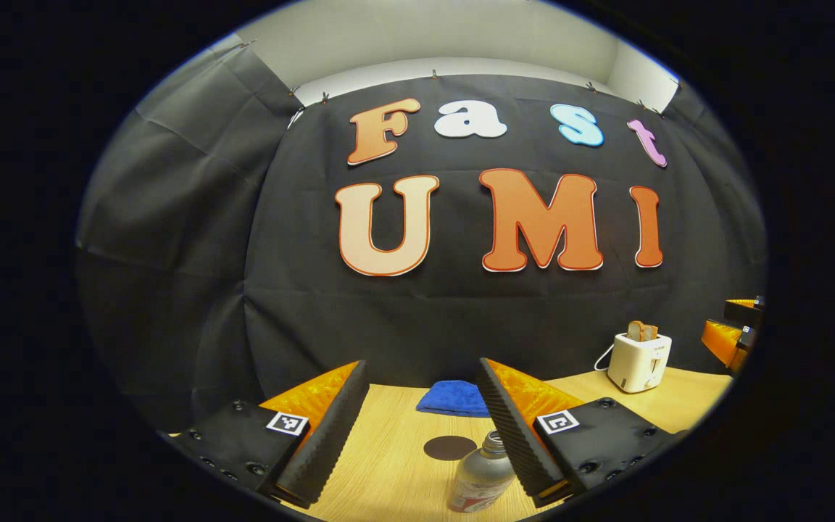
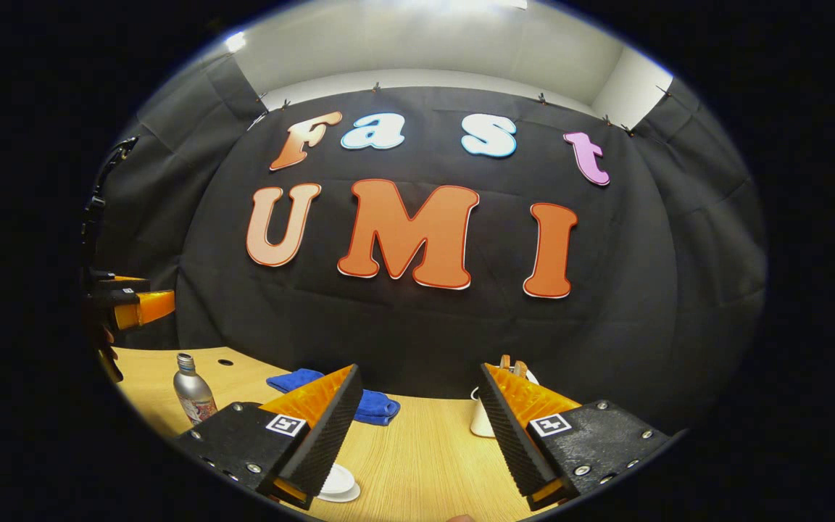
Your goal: Open the teacup lid with one hand, grasp the water bottle and pour water into the teacup with the other hand; after pouring, place the water bottle on the coaster and then close the teacup lid.
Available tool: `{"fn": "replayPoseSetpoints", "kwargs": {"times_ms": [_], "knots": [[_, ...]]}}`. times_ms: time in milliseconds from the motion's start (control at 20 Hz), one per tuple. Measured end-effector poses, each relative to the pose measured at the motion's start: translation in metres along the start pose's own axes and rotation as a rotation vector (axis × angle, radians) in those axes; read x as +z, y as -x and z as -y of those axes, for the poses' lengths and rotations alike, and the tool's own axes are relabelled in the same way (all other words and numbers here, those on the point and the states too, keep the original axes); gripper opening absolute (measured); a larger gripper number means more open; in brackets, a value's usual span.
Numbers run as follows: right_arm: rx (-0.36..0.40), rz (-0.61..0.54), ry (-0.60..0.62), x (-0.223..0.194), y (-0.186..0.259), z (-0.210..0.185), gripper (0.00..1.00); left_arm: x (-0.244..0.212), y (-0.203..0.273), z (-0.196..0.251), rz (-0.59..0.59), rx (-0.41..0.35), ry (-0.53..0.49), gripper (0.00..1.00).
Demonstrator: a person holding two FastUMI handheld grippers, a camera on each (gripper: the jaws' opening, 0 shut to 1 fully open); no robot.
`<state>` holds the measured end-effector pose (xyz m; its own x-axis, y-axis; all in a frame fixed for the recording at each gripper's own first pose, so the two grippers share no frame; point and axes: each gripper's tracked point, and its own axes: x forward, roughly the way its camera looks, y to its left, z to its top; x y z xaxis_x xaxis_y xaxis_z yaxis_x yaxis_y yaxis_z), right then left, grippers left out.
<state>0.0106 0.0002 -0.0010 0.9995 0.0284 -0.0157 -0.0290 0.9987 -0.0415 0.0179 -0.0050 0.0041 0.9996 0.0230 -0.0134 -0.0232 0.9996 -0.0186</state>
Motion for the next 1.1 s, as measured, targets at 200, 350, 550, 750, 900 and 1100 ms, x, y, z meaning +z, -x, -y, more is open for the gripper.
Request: {"fn": "replayPoseSetpoints", "kwargs": {"times_ms": [200, 350, 550, 750, 900, 1100], "knots": [[0.009, -0.004, -0.001, 0.002, 0.005, -0.007, 0.96, -0.005, 0.009, -0.004, -0.026, -0.01, -0.009, 0.98], [0.033, -0.004, 0.0, 0.005, 0.007, -0.019, 0.96, -0.005, 0.013, -0.003, -0.04, -0.037, 0.001, 0.99], [0.051, -0.014, -0.017, 0.006, 0.006, -0.029, 0.96, -0.016, 0.016, 0.004, -0.079, -0.096, 0.038, 1.0], [0.069, -0.038, -0.026, -0.005, 0.004, -0.036, 0.97, -0.043, 0.022, 0.021, -0.159, -0.174, 0.039, 1.0], [0.09, -0.078, -0.035, -0.023, 0.003, -0.041, 0.97, -0.057, 0.023, 0.023, -0.196, -0.182, 0.032, 1.0], [0.114, -0.165, -0.034, -0.058, 0.0, -0.048, 0.96, -0.078, 0.027, 0.023, -0.231, -0.175, 0.008, 0.99]]}}
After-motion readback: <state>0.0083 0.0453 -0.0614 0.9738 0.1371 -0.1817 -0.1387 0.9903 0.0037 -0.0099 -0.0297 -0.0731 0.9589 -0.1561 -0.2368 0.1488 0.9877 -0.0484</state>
